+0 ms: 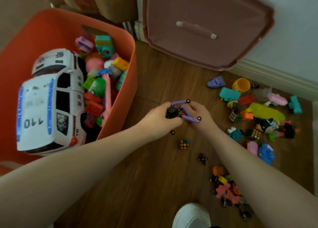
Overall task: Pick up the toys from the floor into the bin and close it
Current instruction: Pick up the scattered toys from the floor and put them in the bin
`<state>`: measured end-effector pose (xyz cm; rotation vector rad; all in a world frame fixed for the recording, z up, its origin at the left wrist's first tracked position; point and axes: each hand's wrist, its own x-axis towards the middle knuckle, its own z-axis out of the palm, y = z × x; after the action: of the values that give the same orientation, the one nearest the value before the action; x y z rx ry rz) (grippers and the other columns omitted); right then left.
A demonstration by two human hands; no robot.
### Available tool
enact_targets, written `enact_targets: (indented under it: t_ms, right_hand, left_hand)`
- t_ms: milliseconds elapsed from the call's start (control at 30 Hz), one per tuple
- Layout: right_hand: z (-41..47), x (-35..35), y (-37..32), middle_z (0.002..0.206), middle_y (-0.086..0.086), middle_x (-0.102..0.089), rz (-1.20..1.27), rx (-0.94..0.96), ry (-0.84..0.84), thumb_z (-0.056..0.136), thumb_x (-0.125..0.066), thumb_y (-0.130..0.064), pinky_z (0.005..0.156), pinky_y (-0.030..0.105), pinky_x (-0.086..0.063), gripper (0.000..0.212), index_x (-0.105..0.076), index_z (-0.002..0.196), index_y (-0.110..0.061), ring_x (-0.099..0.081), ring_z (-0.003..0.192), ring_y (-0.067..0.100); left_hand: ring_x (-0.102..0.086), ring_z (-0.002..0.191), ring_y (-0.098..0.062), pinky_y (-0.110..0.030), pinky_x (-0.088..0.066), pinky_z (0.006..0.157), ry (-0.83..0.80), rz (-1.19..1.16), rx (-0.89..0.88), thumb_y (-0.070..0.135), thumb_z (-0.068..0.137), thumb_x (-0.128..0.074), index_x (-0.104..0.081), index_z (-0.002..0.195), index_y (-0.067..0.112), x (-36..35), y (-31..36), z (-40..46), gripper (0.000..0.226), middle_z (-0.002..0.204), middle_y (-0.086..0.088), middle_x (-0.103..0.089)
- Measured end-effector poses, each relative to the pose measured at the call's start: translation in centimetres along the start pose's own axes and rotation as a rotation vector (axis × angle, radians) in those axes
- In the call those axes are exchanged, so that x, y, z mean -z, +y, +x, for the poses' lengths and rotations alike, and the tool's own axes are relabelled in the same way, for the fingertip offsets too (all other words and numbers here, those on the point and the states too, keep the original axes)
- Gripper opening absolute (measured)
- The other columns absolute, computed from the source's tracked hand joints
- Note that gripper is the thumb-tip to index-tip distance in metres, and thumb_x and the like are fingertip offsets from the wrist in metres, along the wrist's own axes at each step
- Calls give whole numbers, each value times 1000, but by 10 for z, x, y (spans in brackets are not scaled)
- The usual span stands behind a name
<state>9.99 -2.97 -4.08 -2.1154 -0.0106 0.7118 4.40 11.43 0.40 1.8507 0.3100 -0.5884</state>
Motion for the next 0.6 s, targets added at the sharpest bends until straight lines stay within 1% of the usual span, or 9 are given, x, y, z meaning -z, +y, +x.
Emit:
enact_targets:
  t_ms: [100, 167, 267, 367, 433, 467, 500, 533, 600]
  right_hand:
    - [-8, -7, -66, 55, -7, -61, 341, 88, -71, 92, -49, -3, 44, 13, -42, 22, -59, 75, -13, -56, 46, -1]
    - [-13, -15, -99, 52, -12, -61, 512, 136, -88, 89, -53, -2, 50, 20, -45, 23, -58, 72, -18, -56, 49, 0]
    - [-18, -37, -142, 55, -22, -61, 528, 238, -112, 80, -56, -2, 56, 18, -48, 24, -54, 76, -26, -56, 53, -7]
    - [-7, -71, -184, 50, -9, -54, 513, 166, -95, 94, -48, -15, 45, 21, -37, 26, -54, 70, -18, -48, 43, 3]
    - [1, -98, -205, 56, -2, -61, 463, 96, -116, 96, -47, -22, 51, 24, -43, 24, -58, 76, -15, -56, 53, 10]
    - [5, -106, -207, 65, 1, -68, 431, 70, -123, 96, -47, -23, 62, 29, -50, 22, -61, 83, -12, -63, 66, 16]
    - [7, -118, -211, 77, 4, -72, 380, 55, -119, 96, -46, -25, 75, 33, -53, 23, -64, 90, -10, -66, 80, 22]
    - [6, -124, -213, 88, 6, -72, 306, 44, -102, 96, -46, -26, 82, 34, -51, 25, -65, 97, -10, -66, 90, 24]
    - [3, -129, -215, 99, 1, -66, 222, 39, -33, 98, -43, -27, 76, 26, -48, 25, -63, 106, -14, -62, 92, 17]
  left_hand:
    - [-61, 73, -3, -17, -46, 61, 125, -41, -137, 24, 85, -63, -56, 97, 23, 25, 20, -15, 14, 79, 8, -63]
    - [-58, 65, -3, -20, -46, 59, 261, -58, -230, 24, 82, -63, -52, 89, 24, 48, 28, -29, 13, 72, 8, -60]
    - [-61, 74, -14, -33, -47, 66, 363, -65, -290, 32, 76, -62, -55, 96, 17, 93, 29, -51, 25, 78, 1, -63]
    - [-55, 68, -4, -25, -42, 63, 378, -21, -212, 26, 83, -63, -56, 95, 23, 145, 16, -63, 15, 73, 10, -58]
    - [-53, 65, -6, -23, -41, 59, 401, -84, -97, 25, 85, -62, -54, 91, 27, 179, 1, -67, 11, 70, 10, -55]
    - [-51, 63, -8, -22, -42, 55, 413, -145, -26, 26, 86, -61, -54, 93, 25, 189, -3, -66, 10, 70, 7, -53]
    - [-50, 61, -9, -21, -42, 51, 426, -197, 34, 27, 87, -60, -54, 100, 21, 201, -9, -70, 16, 70, 5, -52]
    - [-50, 61, -9, -21, -41, 49, 430, -223, 60, 30, 87, -60, -51, 110, 19, 209, -12, -71, 27, 73, 4, -52]
    - [-54, 69, -6, -21, -43, 54, 429, -157, 43, 38, 85, -62, -43, 122, 20, 217, -17, -74, 45, 83, 8, -53]
